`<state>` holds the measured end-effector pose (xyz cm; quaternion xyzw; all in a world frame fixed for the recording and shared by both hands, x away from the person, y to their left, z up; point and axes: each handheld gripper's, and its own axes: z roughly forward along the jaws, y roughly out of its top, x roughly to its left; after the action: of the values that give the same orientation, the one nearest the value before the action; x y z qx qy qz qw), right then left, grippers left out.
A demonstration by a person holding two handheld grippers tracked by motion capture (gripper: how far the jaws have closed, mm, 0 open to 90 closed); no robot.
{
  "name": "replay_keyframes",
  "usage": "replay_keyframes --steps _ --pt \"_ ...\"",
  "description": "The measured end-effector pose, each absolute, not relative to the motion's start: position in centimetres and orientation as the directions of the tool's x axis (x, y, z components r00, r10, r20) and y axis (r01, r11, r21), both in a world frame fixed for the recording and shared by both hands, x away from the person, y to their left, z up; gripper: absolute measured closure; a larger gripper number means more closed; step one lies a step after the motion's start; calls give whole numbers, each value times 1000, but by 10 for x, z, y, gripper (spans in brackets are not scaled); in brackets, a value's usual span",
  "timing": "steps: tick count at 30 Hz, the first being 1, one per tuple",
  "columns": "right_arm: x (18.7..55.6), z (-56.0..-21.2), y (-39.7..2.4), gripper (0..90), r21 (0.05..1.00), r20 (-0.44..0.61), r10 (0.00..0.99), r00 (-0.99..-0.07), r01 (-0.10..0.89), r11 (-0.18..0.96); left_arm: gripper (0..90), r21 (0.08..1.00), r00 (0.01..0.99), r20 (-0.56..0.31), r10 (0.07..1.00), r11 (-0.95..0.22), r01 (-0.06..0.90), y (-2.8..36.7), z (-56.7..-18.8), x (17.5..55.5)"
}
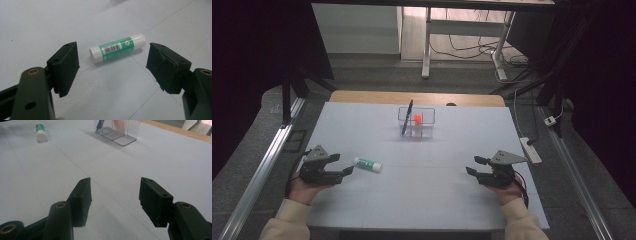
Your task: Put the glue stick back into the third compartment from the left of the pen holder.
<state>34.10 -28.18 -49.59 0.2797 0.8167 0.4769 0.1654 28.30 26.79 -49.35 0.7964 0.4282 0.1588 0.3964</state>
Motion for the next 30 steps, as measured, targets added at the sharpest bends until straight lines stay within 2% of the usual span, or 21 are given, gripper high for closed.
replay_keyframes --steps 7,13,21,30 --pt "340 -495 -282 425 873 -6 616 -788 296 388 260 745 595 -69 801 -355 565 266 -492 295" --pt "341 -496 -282 423 870 -3 615 -788 301 390 263 719 631 -12 776 -432 545 258 -487 301" --pt "342 -497 -282 421 867 1 612 -791 306 394 270 667 705 57 706 -553 500 241 -482 309" --pt "342 -498 -283 421 866 4 616 -788 311 392 274 626 761 89 642 -631 458 228 -478 324"
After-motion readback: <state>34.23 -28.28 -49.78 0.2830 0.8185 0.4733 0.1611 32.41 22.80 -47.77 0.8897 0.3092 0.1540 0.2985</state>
